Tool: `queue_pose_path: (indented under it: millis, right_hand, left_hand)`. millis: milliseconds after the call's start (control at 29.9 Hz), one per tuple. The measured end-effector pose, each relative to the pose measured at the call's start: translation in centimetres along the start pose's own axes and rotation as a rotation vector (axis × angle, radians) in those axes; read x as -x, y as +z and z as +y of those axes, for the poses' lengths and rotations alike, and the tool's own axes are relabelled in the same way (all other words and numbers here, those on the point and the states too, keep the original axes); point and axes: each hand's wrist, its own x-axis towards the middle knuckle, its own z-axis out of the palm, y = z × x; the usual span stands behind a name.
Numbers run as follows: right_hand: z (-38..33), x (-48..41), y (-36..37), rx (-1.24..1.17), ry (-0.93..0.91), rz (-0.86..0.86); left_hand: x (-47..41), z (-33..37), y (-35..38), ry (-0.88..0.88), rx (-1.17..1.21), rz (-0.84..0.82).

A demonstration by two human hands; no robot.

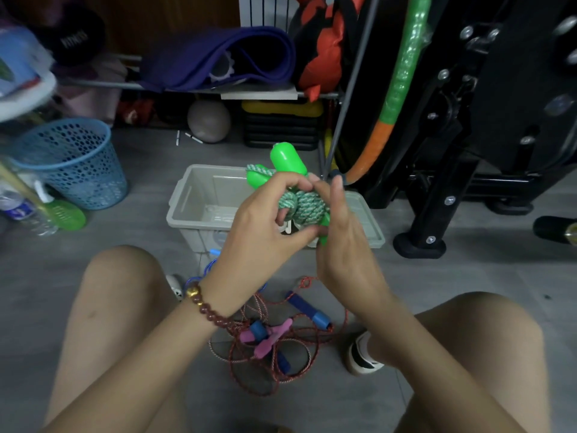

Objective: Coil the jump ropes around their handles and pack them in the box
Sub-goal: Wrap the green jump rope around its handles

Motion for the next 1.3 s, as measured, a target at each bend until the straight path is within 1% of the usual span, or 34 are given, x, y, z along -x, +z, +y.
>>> queue_pose_path:
  millis: [100, 167, 301, 367, 434, 534, 601, 635, 668, 735, 768, 802, 902, 1035, 1102, 1202, 1269, 1302]
  right_hand:
    - [0.1, 0.3, -0.3, 0.122, -0.021, 0.033]
    - [0.3, 0.3, -0.3, 0.184, -0.039, 0.039]
    - [0.5, 0.5, -0.1, 0.196, -0.022, -0.007]
    - [0.7, 0.5, -0.8, 0.080, 0.029, -0.096]
    - [0.9, 0.2, -2.2, -0.150, 0.154, -0.209]
    - [1.4, 0.3, -3.8, -0.332, 0.254, -0.309]
    - [1.6, 0.7, -4.1, -0.547, 0.369, -0.400]
    - [1.6, 0.9, -4.0, -0.680, 0.443, -0.398]
    - [1.6, 0.8, -4.0, -0.801, 0.521, -0.347]
    - [1.8, 0.7, -3.7, -0.975, 0.670, -0.189]
    - [1.7, 0.5, -3.5, -1.041, 0.708, -0.130]
    - [1.6, 0.4, -3.4, -1.073, 0.708, -0.106]
    - [1.2, 0.1, -3.2, -1.107, 0.607, -0.174]
    - [1.2, -0.5, -3.5, -1.294, 0.627, -0.202]
    - [1.3, -0.4, -3.5, -1.307, 0.618, -0.194]
    - [1.3, -0.3, -3.5, -1.238, 0.588, -0.162]
    - [1.1, -0.2, -3.4, -1.150, 0.573, -0.126]
    - [1.1, -0.1, -3.2, -1.088, 0.565, -0.106]
  left_hand:
    - [0.0, -0.2, 0.3, -0.026, 0.007, -0.015]
    - [-0.1, -0.3, 0.5, -0.048, 0.073, -0.012]
    - [-0.4, -0.4, 0.5, -0.016, 0.102, 0.011]
    - [-0.5, -0.7, 0.2, 0.000, 0.120, 0.002]
    - [-0.7, -0.9, -0.3, -0.013, 0.183, -0.023]
    - [-0.9, -0.9, -0.7, -0.059, 0.301, -0.106]
    - [-0.8, -1.2, -1.0, -0.052, 0.311, -0.180]
    - [-0.6, -1.5, -1.1, -0.046, 0.308, -0.227]
    - [-0.4, -1.6, -1.2, -0.045, 0.313, -0.282]
    - [0.1, -1.7, -1.2, -0.051, 0.323, -0.396]
    - [0.4, -1.7, -1.0, -0.056, 0.317, -0.443]
    - [0.7, -1.6, -0.8, -0.067, 0.307, -0.475]
    - [0.9, -1.3, -0.8, -0.081, 0.265, -0.496]
    - [0.7, -0.9, -1.5, -0.049, 0.309, -0.568]
    - [0.7, -0.8, -1.8, -0.038, 0.354, -0.619]
    - [0.3, -0.9, -2.2, -0.051, 0.362, -0.669]
    - [0.1, -1.1, -2.2, -0.064, 0.358, -0.667]
    - [0.1, -1.4, -1.9, -0.057, 0.318, -0.633]
